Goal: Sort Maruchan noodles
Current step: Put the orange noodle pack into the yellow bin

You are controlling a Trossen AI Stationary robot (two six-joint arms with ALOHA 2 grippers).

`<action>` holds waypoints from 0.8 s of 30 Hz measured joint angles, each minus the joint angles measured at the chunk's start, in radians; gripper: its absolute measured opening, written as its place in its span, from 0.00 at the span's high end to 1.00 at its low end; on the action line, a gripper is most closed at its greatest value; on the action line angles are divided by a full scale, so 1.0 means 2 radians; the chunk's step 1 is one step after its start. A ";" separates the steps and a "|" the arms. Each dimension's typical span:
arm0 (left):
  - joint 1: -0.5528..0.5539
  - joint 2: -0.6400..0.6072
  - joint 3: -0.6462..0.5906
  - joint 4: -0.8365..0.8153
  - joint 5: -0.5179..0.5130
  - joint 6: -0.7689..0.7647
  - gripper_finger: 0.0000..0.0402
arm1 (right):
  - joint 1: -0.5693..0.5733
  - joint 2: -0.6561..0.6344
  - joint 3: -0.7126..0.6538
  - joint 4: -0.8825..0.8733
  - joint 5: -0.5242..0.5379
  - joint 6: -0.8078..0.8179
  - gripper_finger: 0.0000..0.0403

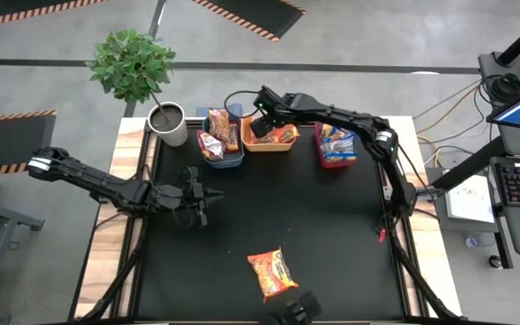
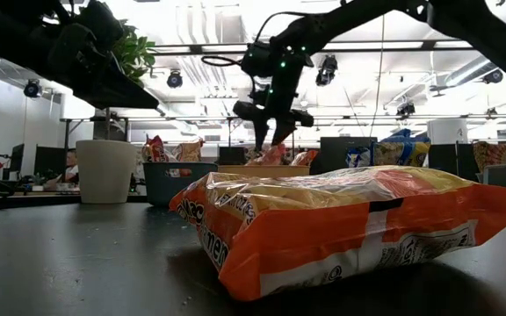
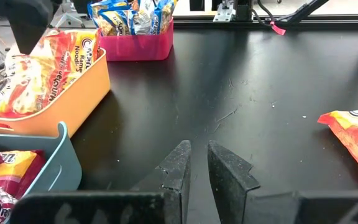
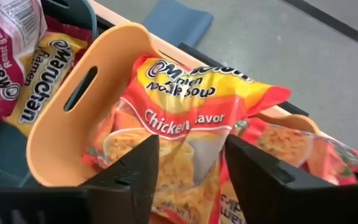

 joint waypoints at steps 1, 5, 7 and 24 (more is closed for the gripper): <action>0.000 0.000 0.000 0.000 0.000 0.000 0.91 | 0.000 -0.003 0.000 -0.003 0.000 0.000 0.56; 0.000 0.000 0.000 0.000 0.000 0.000 0.91 | 0.004 -0.021 0.000 -0.024 0.000 0.000 0.51; 0.000 0.000 0.000 0.000 0.000 0.000 0.91 | 0.012 -0.033 0.000 -0.041 0.001 0.000 0.51; 0.000 0.000 0.002 0.002 0.001 -0.051 0.91 | 0.285 -0.161 -0.254 0.170 -0.066 -0.128 0.50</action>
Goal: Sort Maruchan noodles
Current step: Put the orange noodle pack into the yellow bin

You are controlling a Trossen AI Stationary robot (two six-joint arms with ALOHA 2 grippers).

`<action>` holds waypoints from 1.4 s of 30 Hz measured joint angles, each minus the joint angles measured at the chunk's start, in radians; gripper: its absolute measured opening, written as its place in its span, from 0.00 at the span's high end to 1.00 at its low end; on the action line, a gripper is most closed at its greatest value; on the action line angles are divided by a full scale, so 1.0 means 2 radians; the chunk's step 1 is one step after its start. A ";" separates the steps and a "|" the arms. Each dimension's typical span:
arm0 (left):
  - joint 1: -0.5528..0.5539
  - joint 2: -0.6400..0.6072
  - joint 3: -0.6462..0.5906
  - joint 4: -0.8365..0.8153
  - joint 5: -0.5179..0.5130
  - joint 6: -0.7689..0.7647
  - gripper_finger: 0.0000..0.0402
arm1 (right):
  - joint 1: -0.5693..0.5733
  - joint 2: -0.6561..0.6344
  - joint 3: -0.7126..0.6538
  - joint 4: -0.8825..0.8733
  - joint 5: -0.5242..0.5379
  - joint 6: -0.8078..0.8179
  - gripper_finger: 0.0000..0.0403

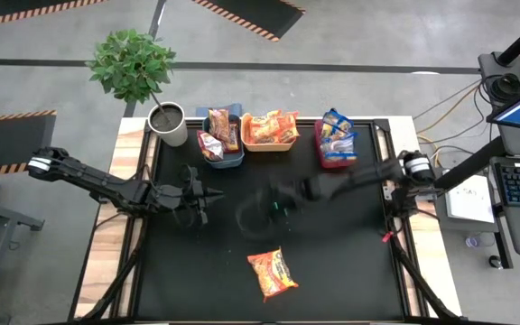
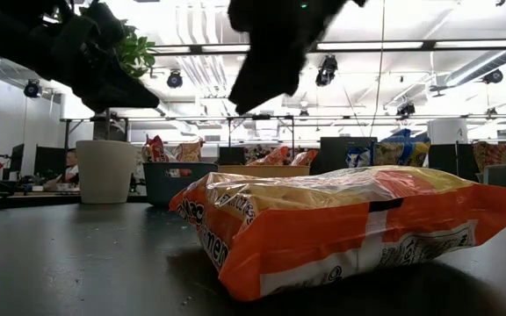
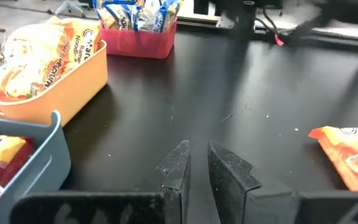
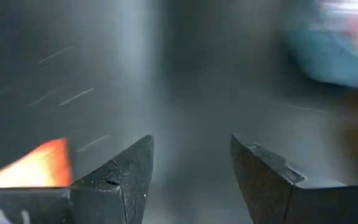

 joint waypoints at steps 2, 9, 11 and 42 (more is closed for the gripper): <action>0.000 0.000 0.000 0.001 0.000 -0.015 0.91 | 0.034 -0.003 -0.041 0.046 -0.076 -0.041 0.51; -0.010 0.020 -0.004 0.003 0.001 -0.124 0.91 | 0.104 0.002 -0.098 0.089 -0.206 -0.006 0.55; -0.020 0.036 -0.004 0.018 0.001 -0.145 0.91 | 0.117 0.003 -0.104 0.086 -0.206 0.003 0.57; -0.089 0.209 0.098 0.141 0.012 -0.086 0.91 | 0.093 0.041 -0.124 0.210 0.149 0.008 0.97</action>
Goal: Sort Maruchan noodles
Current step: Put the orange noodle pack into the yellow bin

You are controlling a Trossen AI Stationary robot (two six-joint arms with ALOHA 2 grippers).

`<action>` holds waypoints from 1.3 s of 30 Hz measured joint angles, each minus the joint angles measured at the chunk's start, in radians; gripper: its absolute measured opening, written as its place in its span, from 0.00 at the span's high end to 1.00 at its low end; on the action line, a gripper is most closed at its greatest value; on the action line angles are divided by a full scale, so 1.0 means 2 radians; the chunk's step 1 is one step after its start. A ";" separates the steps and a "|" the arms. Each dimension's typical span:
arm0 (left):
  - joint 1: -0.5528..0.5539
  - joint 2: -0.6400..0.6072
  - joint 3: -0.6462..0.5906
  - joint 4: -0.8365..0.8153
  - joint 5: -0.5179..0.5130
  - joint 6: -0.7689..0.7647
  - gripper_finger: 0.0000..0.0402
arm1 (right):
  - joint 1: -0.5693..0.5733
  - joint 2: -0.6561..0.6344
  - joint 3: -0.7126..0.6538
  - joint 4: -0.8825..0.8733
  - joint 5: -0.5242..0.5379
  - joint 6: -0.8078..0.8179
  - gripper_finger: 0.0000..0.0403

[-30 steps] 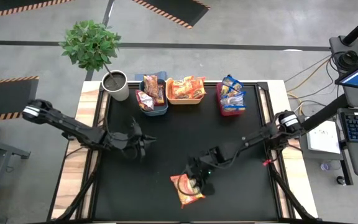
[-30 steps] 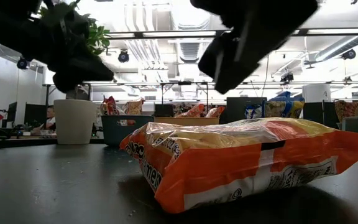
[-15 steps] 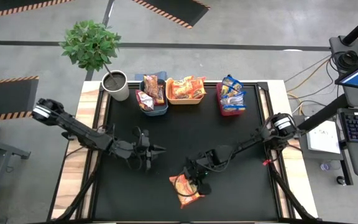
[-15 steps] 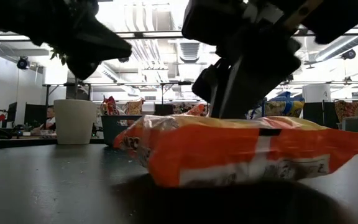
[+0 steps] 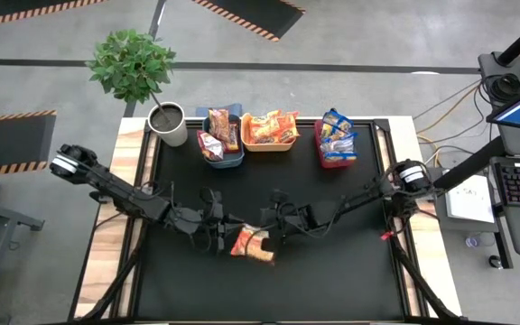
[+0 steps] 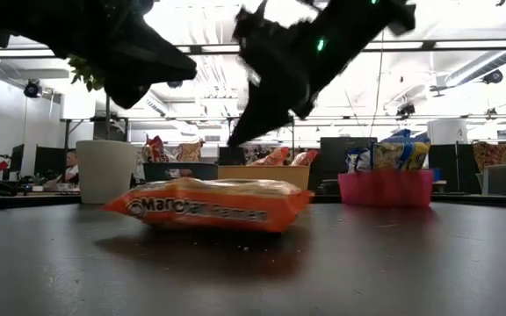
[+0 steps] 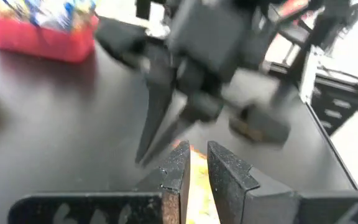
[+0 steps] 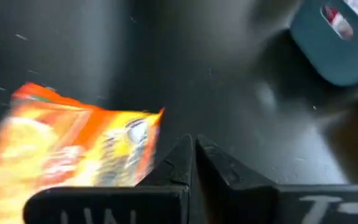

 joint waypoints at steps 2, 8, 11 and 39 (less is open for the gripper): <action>0.000 0.000 0.001 -0.013 0.021 -0.008 0.91 | 0.000 -0.016 0.000 -0.011 -0.006 0.000 0.98; -0.006 0.015 0.002 -0.036 0.037 -0.073 0.91 | 0.007 -0.044 -0.001 -0.049 -0.149 -0.013 0.98; -0.013 0.039 0.002 -0.036 0.042 -0.103 0.91 | 0.016 -0.039 -0.009 -0.044 -0.184 -0.013 0.98; -0.024 0.090 0.009 -0.031 0.013 -0.453 0.44 | 0.017 -0.023 -0.130 0.048 -0.135 0.034 0.98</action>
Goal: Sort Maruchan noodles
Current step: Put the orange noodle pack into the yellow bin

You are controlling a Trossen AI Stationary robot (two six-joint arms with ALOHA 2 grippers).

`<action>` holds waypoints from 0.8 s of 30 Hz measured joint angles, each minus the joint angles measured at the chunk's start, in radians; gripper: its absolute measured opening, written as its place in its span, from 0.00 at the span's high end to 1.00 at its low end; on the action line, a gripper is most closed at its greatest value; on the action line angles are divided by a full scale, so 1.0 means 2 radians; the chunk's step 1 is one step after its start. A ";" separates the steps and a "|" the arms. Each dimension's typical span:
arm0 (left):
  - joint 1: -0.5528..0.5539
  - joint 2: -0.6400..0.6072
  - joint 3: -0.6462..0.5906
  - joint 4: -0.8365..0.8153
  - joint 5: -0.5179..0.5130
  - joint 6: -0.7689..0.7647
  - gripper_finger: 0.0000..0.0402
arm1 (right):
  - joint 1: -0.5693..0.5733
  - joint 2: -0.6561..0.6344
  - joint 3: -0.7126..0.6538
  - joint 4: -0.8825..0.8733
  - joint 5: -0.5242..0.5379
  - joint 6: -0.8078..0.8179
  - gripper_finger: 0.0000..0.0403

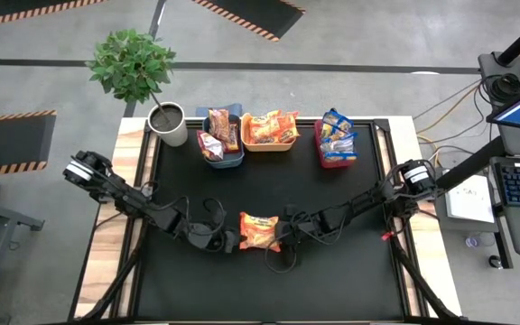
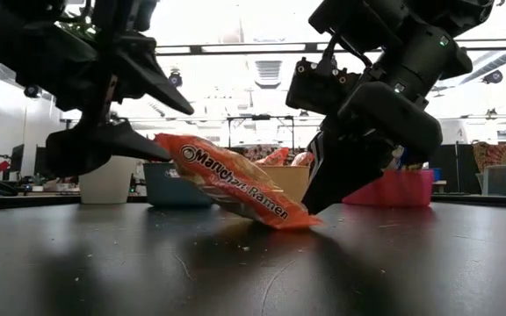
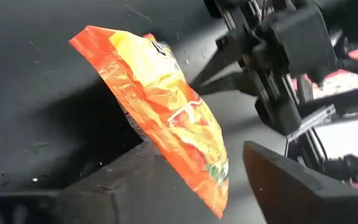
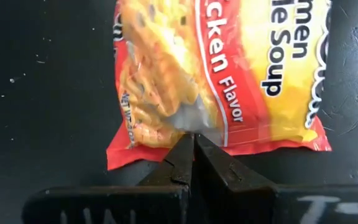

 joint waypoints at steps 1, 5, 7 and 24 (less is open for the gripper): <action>0.001 0.000 0.000 0.000 -0.003 -0.005 0.40 | 0.000 0.000 0.000 0.000 0.000 0.000 0.98; 0.003 0.001 -0.002 -0.001 -0.012 -0.015 0.30 | 0.000 0.001 0.000 0.004 0.000 -0.004 0.98; 0.004 0.001 -0.002 -0.001 -0.021 -0.016 0.27 | 0.000 0.002 0.000 0.007 0.001 -0.005 0.98; 0.007 0.001 -0.002 -0.044 -0.034 -0.020 0.26 | 0.000 0.002 0.000 0.014 0.001 -0.006 0.98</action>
